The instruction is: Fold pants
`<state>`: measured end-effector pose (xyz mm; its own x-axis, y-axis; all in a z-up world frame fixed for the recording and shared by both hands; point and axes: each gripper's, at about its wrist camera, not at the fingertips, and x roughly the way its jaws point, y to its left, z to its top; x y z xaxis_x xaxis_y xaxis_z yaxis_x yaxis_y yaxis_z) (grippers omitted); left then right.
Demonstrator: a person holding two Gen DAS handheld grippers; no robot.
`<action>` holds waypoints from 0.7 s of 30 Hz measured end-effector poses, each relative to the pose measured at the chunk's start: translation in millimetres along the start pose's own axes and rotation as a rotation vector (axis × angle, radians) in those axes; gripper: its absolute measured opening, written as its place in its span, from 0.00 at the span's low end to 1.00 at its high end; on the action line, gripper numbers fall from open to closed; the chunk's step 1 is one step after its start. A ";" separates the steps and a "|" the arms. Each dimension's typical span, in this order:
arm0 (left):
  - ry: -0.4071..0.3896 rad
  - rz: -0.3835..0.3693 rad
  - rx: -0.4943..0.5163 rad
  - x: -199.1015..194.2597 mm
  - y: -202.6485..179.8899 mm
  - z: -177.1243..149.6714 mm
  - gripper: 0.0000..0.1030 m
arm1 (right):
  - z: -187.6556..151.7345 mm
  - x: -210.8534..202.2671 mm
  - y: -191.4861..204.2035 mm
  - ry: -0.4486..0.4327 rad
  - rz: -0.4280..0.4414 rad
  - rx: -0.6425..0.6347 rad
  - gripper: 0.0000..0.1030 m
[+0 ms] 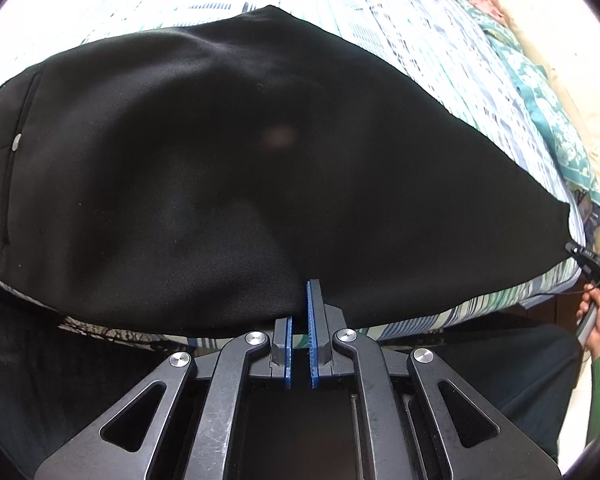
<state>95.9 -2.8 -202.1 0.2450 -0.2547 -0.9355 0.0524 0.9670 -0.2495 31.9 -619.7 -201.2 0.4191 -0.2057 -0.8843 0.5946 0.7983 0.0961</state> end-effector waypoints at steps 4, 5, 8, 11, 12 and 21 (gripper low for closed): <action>0.027 0.027 0.031 5.0 -4.9 0.3 0.15 | -1.8 -1.4 2.6 -0.014 -0.042 -0.008 0.10; 0.040 0.042 0.043 3.8 -7.2 0.3 0.23 | -2.5 -2.8 3.2 -0.023 -0.050 -0.009 0.21; 0.051 0.099 0.088 -15.6 -3.4 -13.1 0.48 | -5.5 -12.8 2.6 -0.038 -0.035 0.002 0.71; -0.001 0.103 0.087 -60.3 18.9 -21.5 0.48 | -13.9 -43.4 0.5 -0.119 -0.056 0.024 0.80; -0.058 0.102 0.065 -79.5 29.3 -21.3 0.49 | -17.0 -54.7 1.9 -0.141 -0.078 0.018 0.80; -0.304 0.214 0.271 -56.0 18.8 26.3 0.67 | -57.1 -115.9 155.9 -0.229 0.130 -0.177 0.85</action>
<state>108.7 30.0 -147.9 0.5491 -0.0732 -0.8326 0.2113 0.9759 0.0536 36.8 -439.1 -109.8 0.6394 -0.2014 -0.7420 0.4056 0.9082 0.1031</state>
